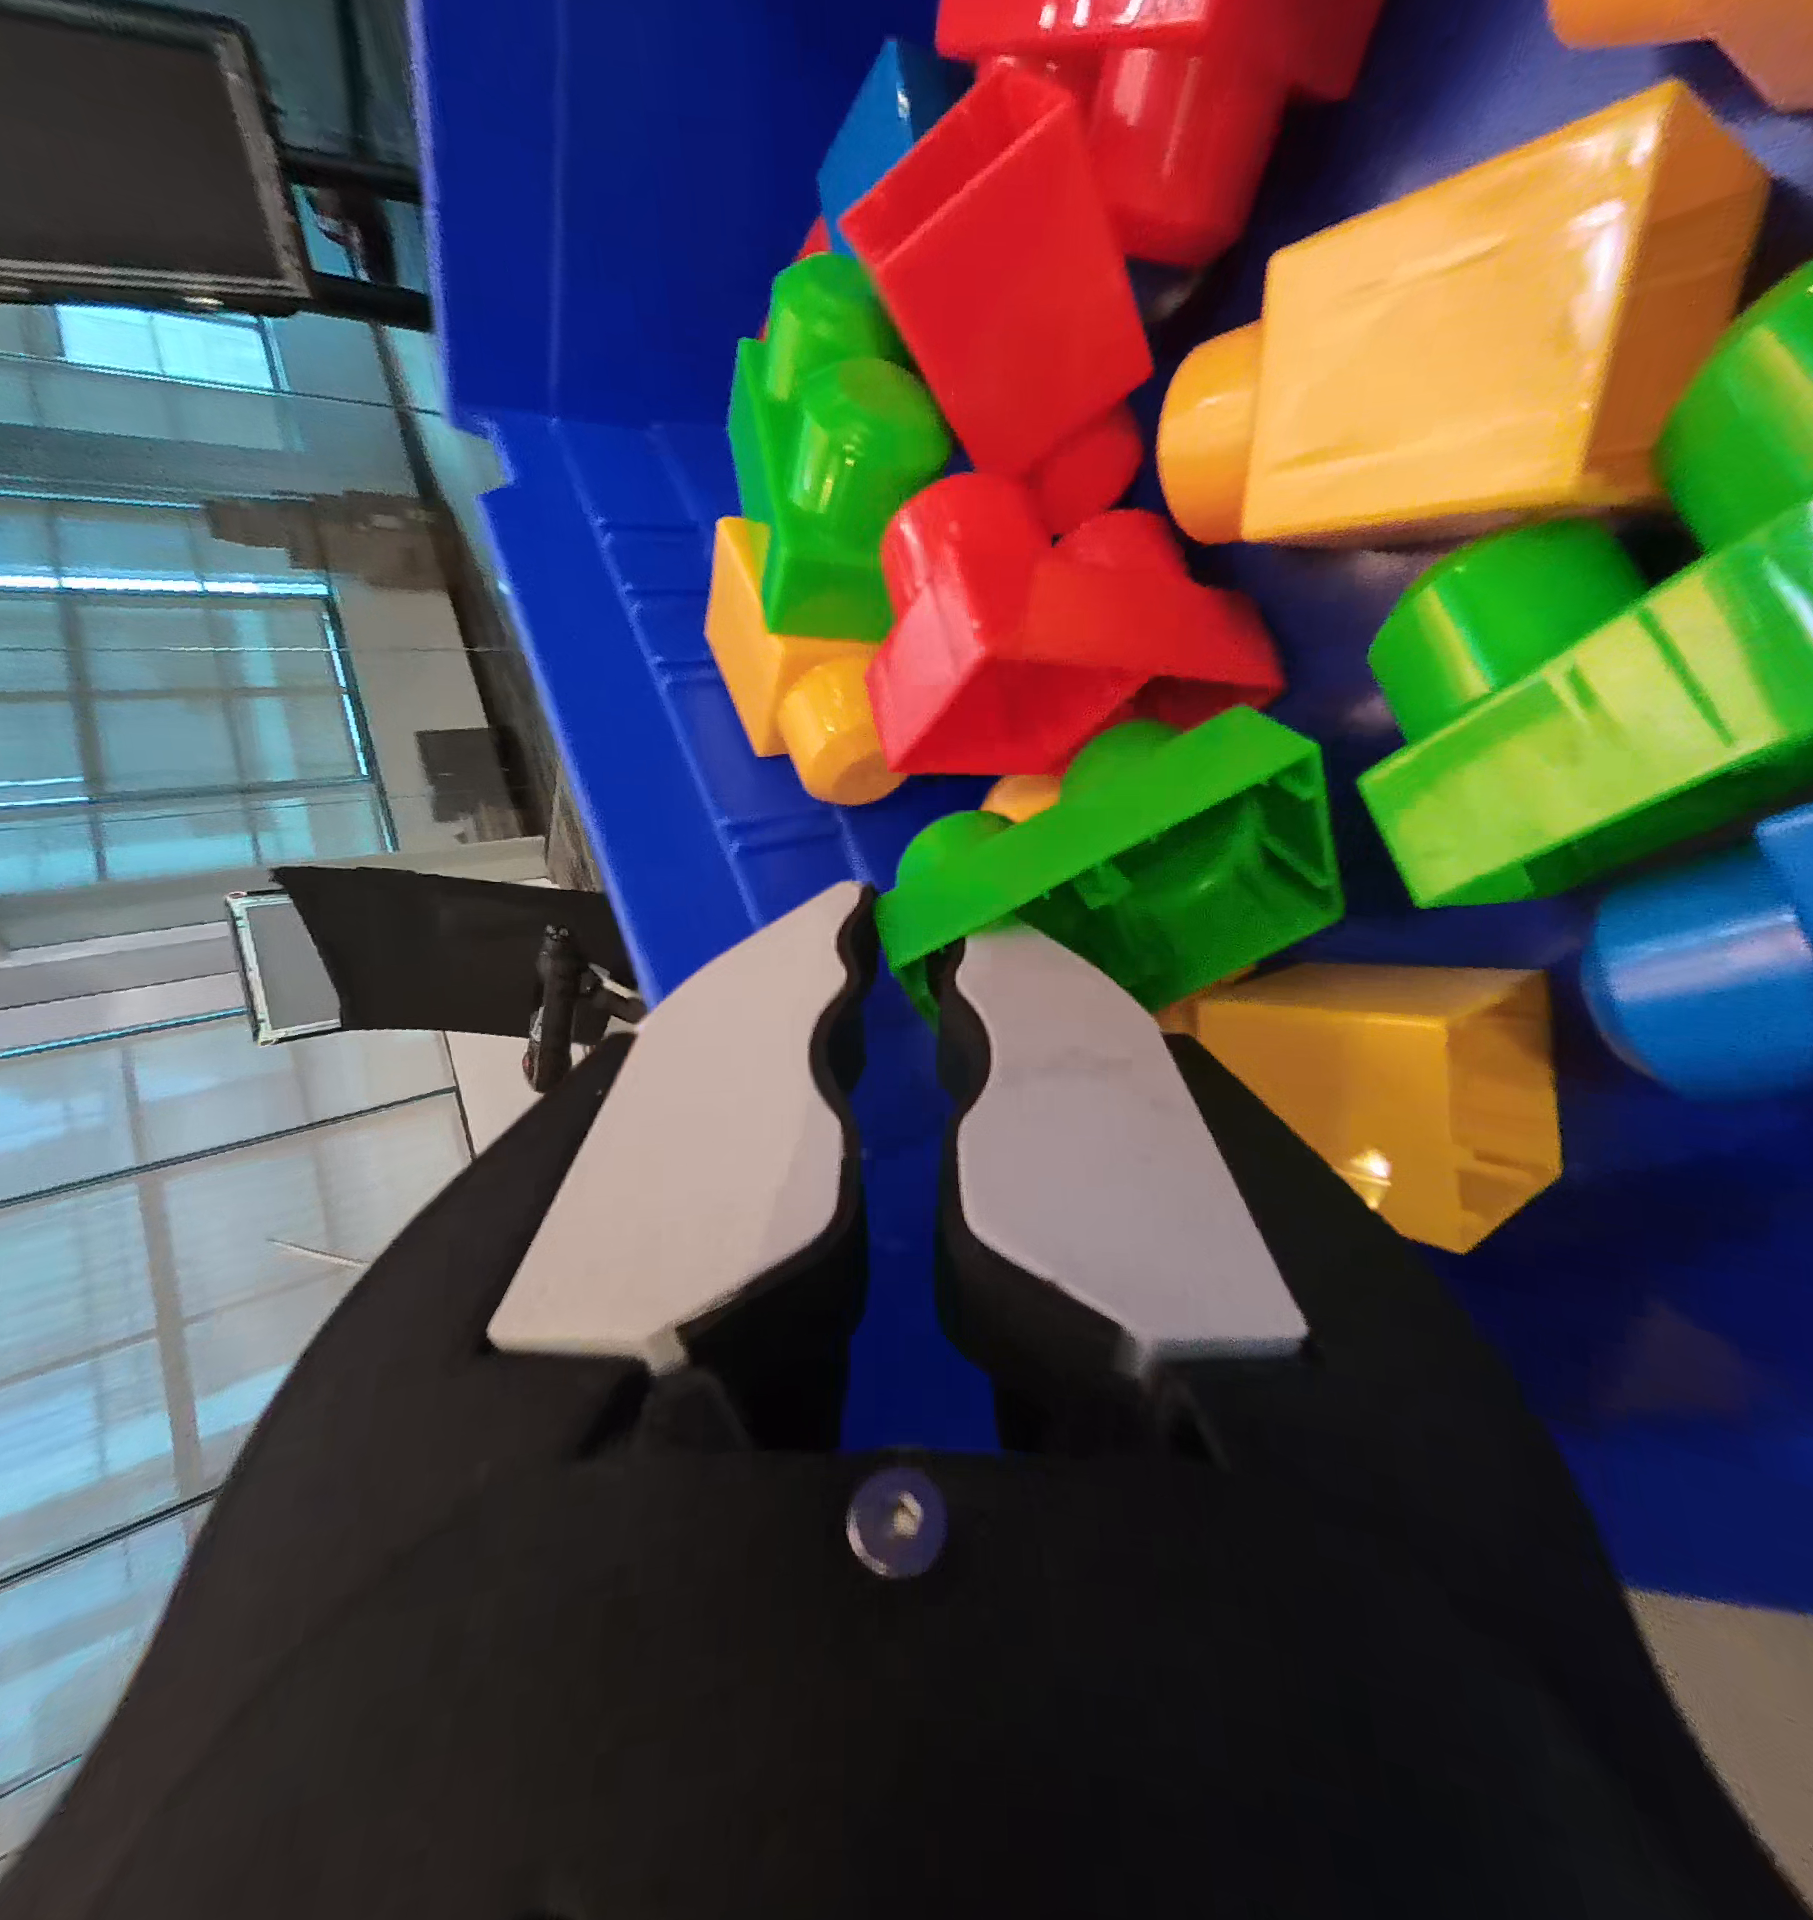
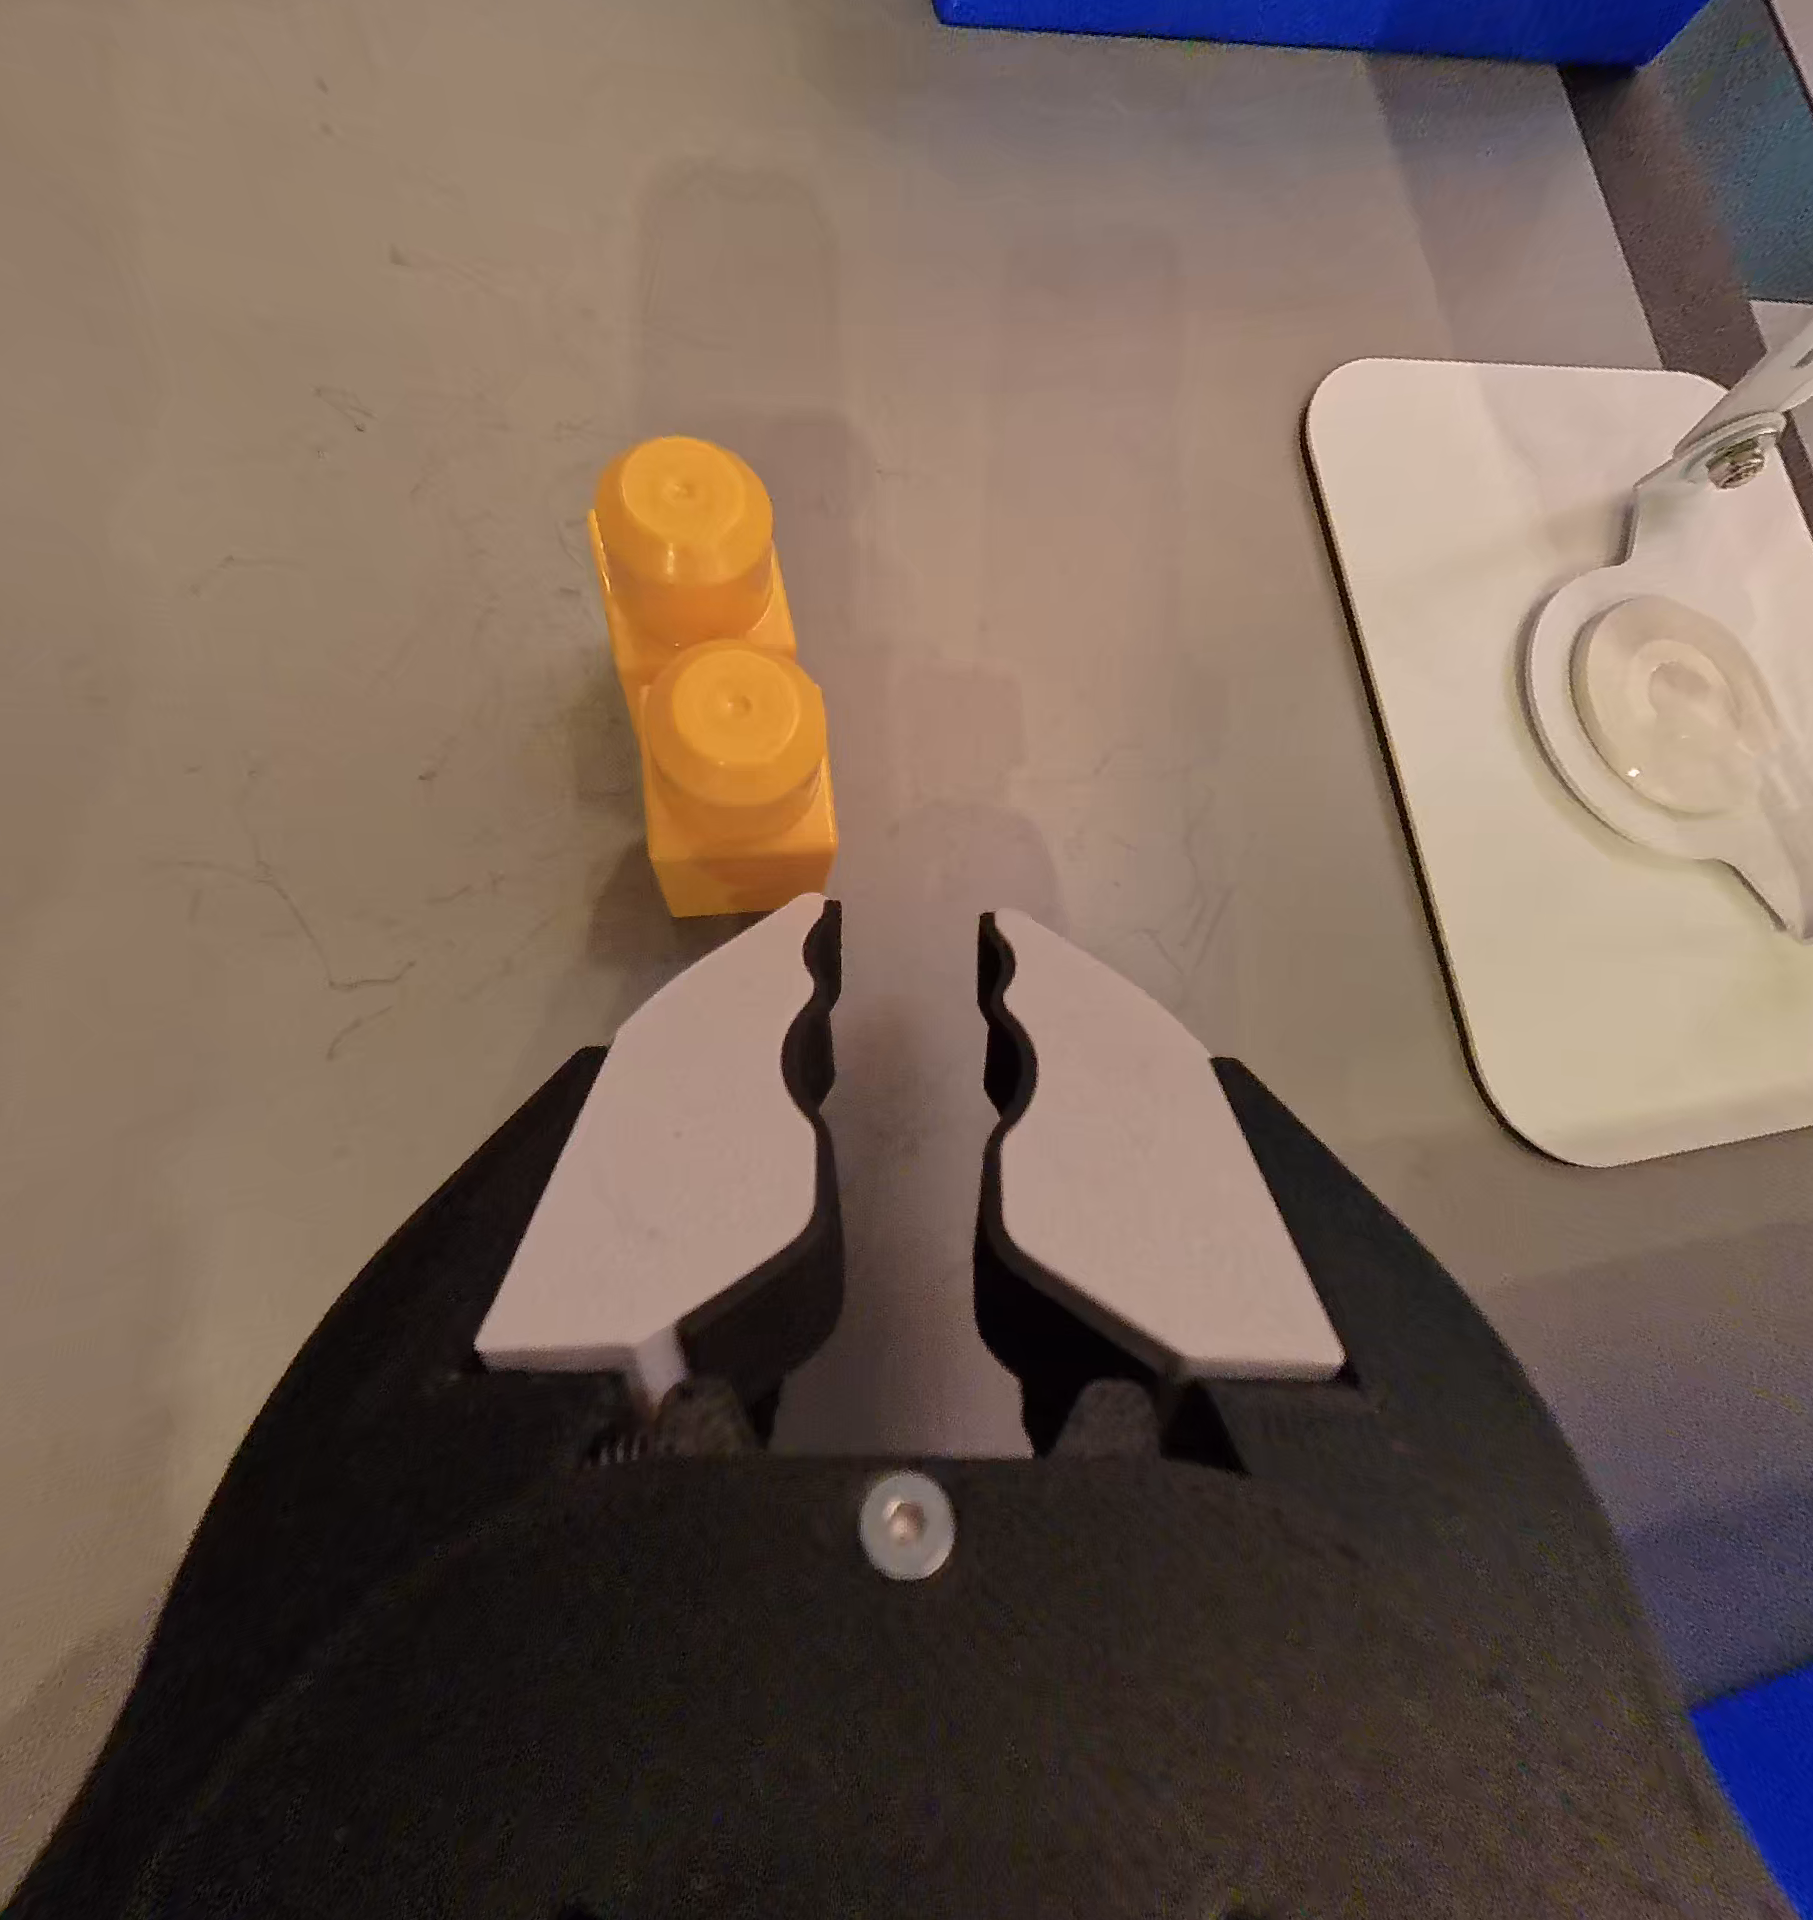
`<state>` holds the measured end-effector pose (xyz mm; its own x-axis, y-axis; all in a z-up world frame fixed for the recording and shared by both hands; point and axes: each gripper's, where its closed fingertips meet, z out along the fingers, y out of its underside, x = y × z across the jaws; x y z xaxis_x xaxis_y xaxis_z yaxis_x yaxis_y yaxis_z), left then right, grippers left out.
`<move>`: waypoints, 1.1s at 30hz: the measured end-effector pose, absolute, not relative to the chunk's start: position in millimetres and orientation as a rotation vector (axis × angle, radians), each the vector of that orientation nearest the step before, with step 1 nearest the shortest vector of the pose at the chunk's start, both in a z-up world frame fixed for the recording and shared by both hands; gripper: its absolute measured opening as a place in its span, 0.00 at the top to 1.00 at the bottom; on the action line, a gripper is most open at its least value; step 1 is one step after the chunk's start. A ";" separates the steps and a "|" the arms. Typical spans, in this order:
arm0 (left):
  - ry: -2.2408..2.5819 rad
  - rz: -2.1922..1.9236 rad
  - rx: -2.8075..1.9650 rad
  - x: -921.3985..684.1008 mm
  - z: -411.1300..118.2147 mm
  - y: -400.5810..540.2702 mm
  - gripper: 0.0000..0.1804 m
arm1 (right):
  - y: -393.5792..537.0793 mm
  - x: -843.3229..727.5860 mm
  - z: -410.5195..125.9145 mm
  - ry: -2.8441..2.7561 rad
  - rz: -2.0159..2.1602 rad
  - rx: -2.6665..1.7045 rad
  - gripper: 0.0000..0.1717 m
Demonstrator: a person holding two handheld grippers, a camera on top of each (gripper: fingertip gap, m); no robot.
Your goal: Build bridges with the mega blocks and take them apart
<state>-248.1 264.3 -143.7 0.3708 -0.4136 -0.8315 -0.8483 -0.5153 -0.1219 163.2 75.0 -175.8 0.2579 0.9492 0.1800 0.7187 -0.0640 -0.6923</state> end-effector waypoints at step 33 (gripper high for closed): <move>1.448 0.261 -0.756 134.8 -16.1 50.0 0.96 | 8.8 110.0 -30.9 -1.162 2.094 -1.435 0.70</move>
